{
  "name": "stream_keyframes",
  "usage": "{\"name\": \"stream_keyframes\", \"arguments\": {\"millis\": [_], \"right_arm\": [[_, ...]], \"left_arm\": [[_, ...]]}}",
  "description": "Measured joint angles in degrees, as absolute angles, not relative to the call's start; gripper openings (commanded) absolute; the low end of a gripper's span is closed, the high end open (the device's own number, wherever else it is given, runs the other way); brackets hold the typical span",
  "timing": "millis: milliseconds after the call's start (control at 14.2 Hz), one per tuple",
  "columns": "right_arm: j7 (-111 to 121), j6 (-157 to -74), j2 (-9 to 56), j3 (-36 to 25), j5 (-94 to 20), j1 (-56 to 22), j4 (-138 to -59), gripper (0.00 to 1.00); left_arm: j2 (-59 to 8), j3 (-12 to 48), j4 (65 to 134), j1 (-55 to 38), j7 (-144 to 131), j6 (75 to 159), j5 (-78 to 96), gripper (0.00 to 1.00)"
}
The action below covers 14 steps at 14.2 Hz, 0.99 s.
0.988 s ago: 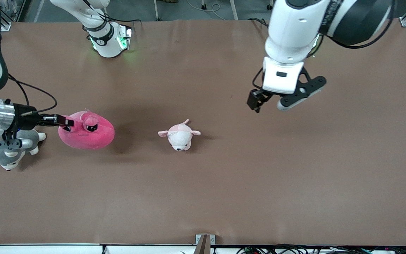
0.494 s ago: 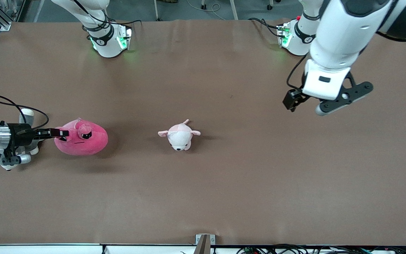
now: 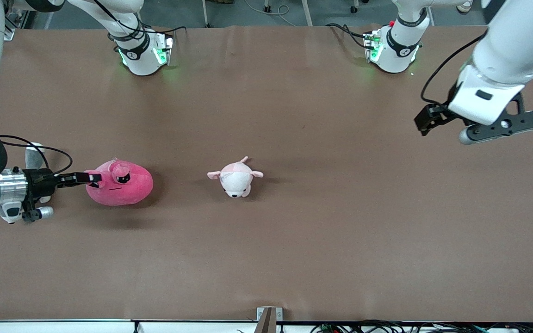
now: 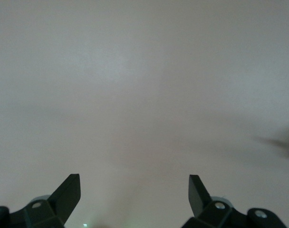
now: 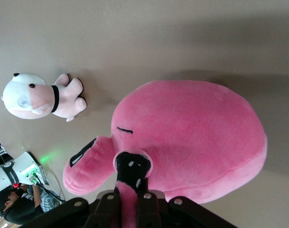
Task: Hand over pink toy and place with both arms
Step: 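Lower the pink plush to the table with the right gripper while the left gripper retracts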
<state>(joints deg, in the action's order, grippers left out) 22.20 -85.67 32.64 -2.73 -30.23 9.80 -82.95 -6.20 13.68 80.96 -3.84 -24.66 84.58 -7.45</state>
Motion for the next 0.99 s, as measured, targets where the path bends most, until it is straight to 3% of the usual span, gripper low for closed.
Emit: {"name": "stream_keyframes", "arguments": {"millis": [494,988], "right_arm": [[23.8,-84.9,35.0,-2.7,-30.4,11.0,-82.9,0.01],[24.6,-84.1,36.6,-2.6,-31.7,11.0,-82.9,0.02]], "left_arm": [[-1.6,5.6,85.9,-3.7,-8.4,84.6,-2.4,1.00],[2.1,4.3,89.2,-1.3,-5.1,84.5,0.9,1.00]]}}
